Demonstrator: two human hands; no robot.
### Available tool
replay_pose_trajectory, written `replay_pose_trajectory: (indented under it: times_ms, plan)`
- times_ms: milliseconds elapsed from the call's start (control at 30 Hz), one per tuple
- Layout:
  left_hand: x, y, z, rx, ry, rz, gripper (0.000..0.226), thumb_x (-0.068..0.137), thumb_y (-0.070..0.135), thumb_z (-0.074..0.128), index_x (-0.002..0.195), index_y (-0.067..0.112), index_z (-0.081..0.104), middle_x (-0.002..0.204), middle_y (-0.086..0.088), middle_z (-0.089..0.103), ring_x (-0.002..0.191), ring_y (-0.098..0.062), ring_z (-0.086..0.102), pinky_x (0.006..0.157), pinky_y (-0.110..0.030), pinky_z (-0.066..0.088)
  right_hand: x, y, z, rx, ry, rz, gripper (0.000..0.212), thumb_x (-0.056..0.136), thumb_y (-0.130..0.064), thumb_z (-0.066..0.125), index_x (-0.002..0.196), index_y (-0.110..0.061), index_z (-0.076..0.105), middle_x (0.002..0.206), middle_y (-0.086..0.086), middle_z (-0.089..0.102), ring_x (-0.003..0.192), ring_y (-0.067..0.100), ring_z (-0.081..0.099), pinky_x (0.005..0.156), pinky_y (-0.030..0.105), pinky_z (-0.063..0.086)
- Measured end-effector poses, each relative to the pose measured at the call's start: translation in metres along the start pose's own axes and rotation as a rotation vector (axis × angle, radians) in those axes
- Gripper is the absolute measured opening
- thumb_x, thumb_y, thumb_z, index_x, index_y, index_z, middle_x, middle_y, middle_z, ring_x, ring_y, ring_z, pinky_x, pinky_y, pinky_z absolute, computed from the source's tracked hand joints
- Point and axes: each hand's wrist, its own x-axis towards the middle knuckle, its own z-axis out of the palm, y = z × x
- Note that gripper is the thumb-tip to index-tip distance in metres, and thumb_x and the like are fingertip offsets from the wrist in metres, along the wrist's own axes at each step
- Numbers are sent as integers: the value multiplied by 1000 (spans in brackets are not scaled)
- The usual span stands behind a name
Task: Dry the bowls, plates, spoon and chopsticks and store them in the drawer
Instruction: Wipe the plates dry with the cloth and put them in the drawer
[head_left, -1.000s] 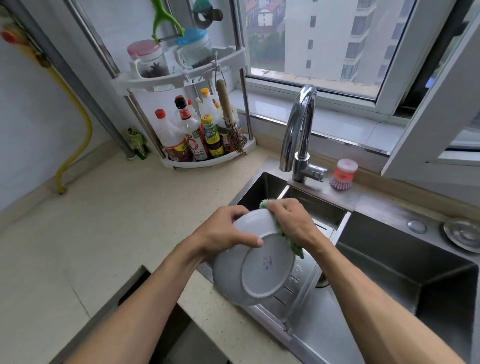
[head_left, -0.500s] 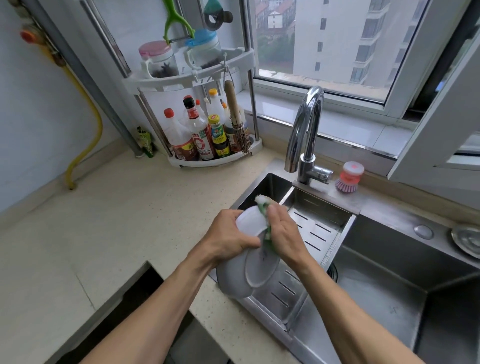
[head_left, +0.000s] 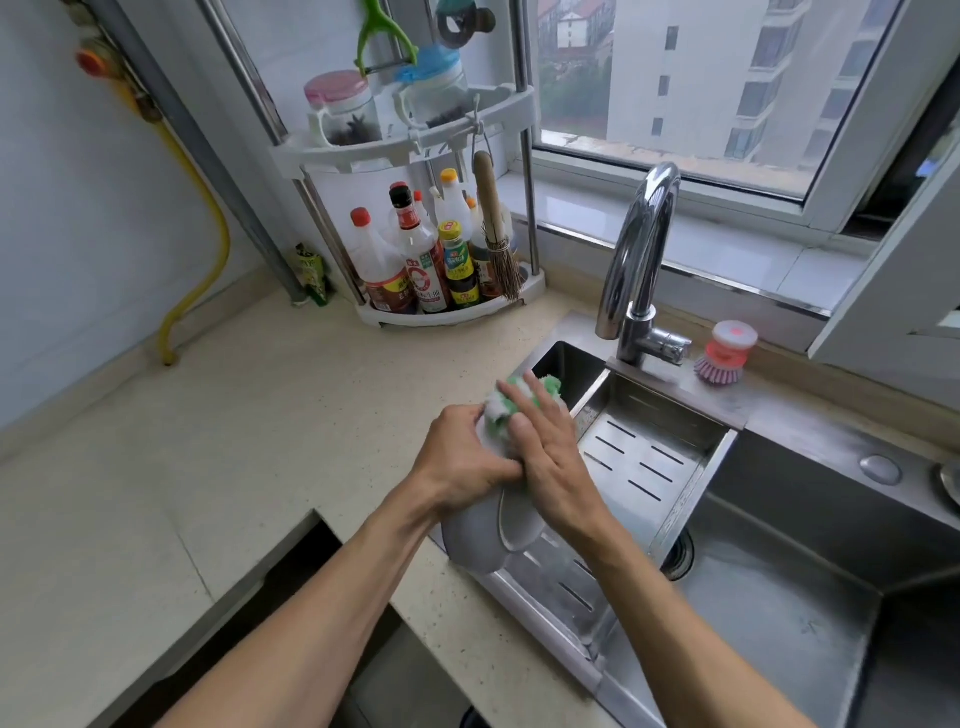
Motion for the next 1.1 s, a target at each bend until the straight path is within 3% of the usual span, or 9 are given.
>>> replay_pose_trajectory:
  times_ms: [100, 233, 500, 600, 733, 900, 967, 1033, 1100]
  plan:
    - [-10, 1, -5, -5, -3, 26, 41, 50, 17, 76, 91, 10, 73, 86, -9, 72, 74, -24, 68, 64, -43, 59, 9, -1, -12, 279, 96, 206, 43, 96, -53, 30, 107, -32, 67, 112, 2, 66, 103, 15, 59, 91, 42, 46]
    - [-22, 1, -10, -28, 7, 110, 55, 48, 24, 77, 102, 12, 75, 94, -8, 73, 85, -27, 71, 67, -45, 62, 20, -2, -26, 293, 139, 399, 50, 102, -41, 35, 97, -5, 69, 81, 11, 63, 74, 20, 56, 67, 35, 43]
    - [-6, 9, -29, 136, -260, -71, 49, 57, 17, 87, 103, 18, 70, 97, -6, 74, 88, -26, 72, 81, -47, 61, 32, -14, -35, -41, -60, 204, 51, 95, -41, 50, 48, -21, 54, 51, -7, 49, 51, 13, 44, 57, 32, 39]
    - [-3, 6, -24, 165, -178, -47, 42, 58, 8, 86, 96, 20, 70, 94, -7, 72, 85, -26, 71, 78, -46, 61, 28, -17, -25, -30, 14, 104, 41, 97, -46, 46, 66, -28, 66, 68, -11, 60, 65, 10, 54, 64, 34, 44]
    - [-3, -1, -15, -16, -36, -54, 41, 52, 12, 79, 92, 12, 72, 89, -5, 75, 80, -20, 71, 76, -40, 60, 6, -4, 1, -213, 86, -164, 50, 99, -49, 33, 133, -28, 62, 138, 3, 55, 130, 20, 45, 111, 37, 32]
    - [-9, -2, -7, 2, 38, -31, 49, 50, 14, 79, 98, 16, 73, 93, -7, 73, 84, -26, 70, 69, -43, 62, 16, 0, -18, 173, 89, 232, 40, 104, -46, 27, 117, -34, 62, 121, 2, 63, 110, 14, 54, 91, 29, 43]
    - [-8, -1, -6, -3, 68, -38, 47, 51, 15, 80, 97, 17, 71, 93, -4, 72, 83, -25, 70, 68, -38, 61, 15, -3, -14, 114, 97, 198, 43, 101, -48, 28, 128, -34, 59, 136, 4, 57, 123, 17, 50, 106, 38, 41]
    - [-5, 3, -5, -3, 80, -28, 39, 52, 19, 80, 89, 19, 69, 87, -1, 72, 78, -21, 68, 65, -34, 59, 8, -8, 0, -44, 46, 61, 55, 97, -51, 26, 146, -36, 46, 158, -2, 34, 145, 14, 27, 122, 40, 19]
    - [-5, 6, -7, 29, 75, -1, 39, 49, 23, 78, 87, 19, 69, 85, -1, 72, 78, -22, 69, 65, -38, 60, 6, -3, 1, -30, 17, 27, 53, 99, -52, 25, 147, -39, 42, 153, -11, 36, 142, 9, 28, 119, 34, 20]
